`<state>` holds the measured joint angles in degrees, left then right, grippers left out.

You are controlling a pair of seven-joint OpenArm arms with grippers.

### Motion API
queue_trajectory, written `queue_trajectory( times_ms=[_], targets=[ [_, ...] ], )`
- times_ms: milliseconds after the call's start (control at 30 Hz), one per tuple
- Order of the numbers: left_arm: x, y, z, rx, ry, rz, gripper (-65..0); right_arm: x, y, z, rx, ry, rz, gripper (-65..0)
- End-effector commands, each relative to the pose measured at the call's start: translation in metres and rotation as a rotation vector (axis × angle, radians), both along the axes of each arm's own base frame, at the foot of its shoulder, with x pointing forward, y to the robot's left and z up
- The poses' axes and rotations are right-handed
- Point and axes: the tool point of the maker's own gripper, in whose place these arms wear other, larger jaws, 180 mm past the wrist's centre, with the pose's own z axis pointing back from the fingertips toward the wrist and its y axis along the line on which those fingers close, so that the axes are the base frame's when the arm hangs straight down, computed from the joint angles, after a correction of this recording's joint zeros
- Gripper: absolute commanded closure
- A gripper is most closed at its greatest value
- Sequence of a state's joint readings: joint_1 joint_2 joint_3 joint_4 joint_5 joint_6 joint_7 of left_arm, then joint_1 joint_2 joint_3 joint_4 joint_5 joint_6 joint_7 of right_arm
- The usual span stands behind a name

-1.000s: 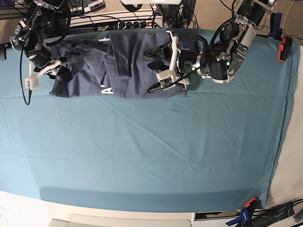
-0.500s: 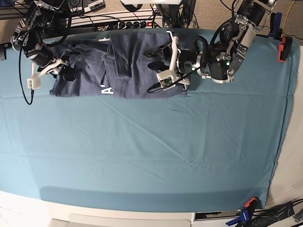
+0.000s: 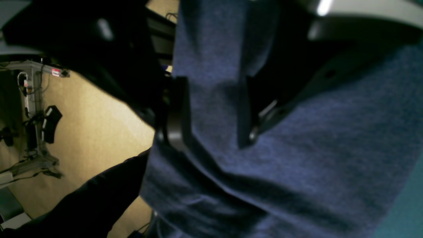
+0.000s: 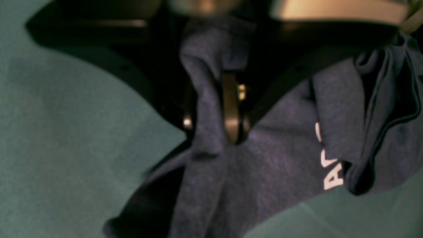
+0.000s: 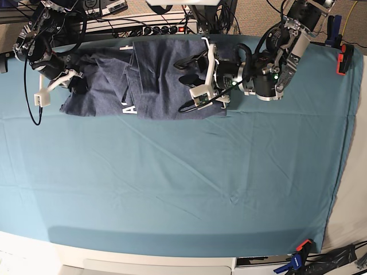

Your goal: Fold the T-shirt properly

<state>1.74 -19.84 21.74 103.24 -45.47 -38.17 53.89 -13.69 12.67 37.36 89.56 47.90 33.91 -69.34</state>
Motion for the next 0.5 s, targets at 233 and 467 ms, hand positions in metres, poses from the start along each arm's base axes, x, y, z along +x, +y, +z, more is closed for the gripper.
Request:
queue_trajectory(
  times_ms=[233, 467],
  targets=[
    [0.006, -0.004, 0.012, -0.035, -0.033, 0.004, -24.9, -0.015, -0.003, -0.011, -0.032, 0.087, 0.022, 0.0],
    [0.017, 0.002, 0.021, -0.042, -0.072, 0.036, -24.9, -0.014, -0.003, -0.01, -0.031, 0.084, 0.021, 0.0]
  ],
)
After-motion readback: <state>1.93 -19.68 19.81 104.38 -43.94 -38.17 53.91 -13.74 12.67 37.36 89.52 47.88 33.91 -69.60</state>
